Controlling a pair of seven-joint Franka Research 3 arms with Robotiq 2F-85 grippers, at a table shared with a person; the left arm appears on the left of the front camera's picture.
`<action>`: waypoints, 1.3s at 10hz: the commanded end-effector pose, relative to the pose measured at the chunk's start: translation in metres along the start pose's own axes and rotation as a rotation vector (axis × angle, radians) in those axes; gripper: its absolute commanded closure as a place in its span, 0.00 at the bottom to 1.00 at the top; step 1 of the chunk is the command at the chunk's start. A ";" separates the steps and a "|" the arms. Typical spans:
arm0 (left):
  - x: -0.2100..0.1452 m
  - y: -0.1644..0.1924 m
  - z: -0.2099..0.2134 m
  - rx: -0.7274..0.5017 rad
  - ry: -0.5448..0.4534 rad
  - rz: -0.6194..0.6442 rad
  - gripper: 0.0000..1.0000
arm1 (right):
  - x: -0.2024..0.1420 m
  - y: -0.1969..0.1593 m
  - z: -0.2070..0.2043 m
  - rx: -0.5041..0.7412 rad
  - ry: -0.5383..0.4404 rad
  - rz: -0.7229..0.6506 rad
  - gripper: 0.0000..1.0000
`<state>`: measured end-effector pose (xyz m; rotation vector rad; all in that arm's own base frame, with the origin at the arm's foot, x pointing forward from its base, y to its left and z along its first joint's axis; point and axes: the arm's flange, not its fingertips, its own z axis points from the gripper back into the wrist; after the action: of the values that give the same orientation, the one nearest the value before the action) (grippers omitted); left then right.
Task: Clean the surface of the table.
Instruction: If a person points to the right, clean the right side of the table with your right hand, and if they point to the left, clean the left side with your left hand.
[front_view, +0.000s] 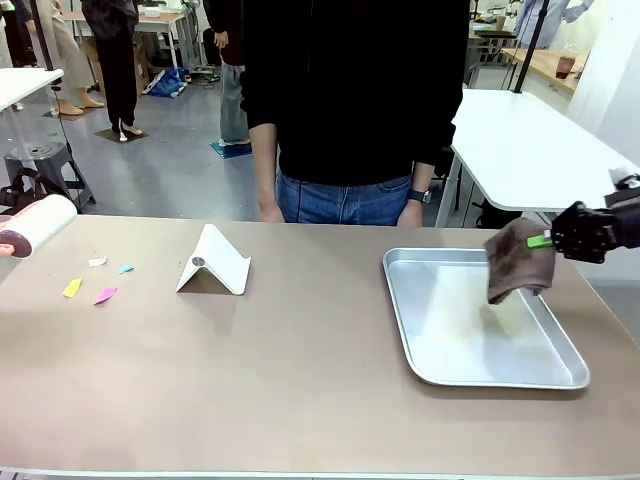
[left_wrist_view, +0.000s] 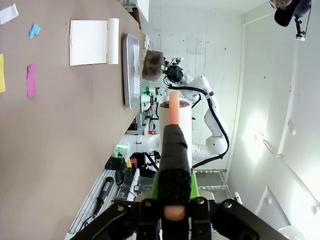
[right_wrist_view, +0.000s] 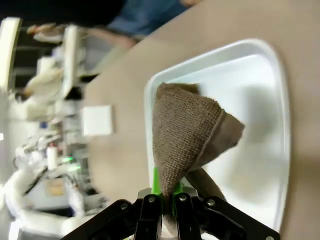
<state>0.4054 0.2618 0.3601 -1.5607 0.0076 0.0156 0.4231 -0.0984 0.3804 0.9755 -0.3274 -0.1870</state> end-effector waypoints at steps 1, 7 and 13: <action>-0.004 -0.003 0.001 -0.006 0.009 -0.018 1.00 | 0.005 -0.046 0.006 0.207 0.125 -0.026 0.93; -0.004 -0.003 0.001 -0.006 0.009 -0.018 1.00 | -0.022 -0.064 0.082 0.418 0.021 -0.109 0.93; -0.004 -0.003 0.001 -0.006 0.009 -0.018 1.00 | -0.049 0.023 0.105 0.305 0.068 -0.247 0.93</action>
<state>0.4054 0.2618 0.3604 -1.5603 0.0073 0.0151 0.3444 -0.1647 0.4424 1.3513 -0.2149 -0.3203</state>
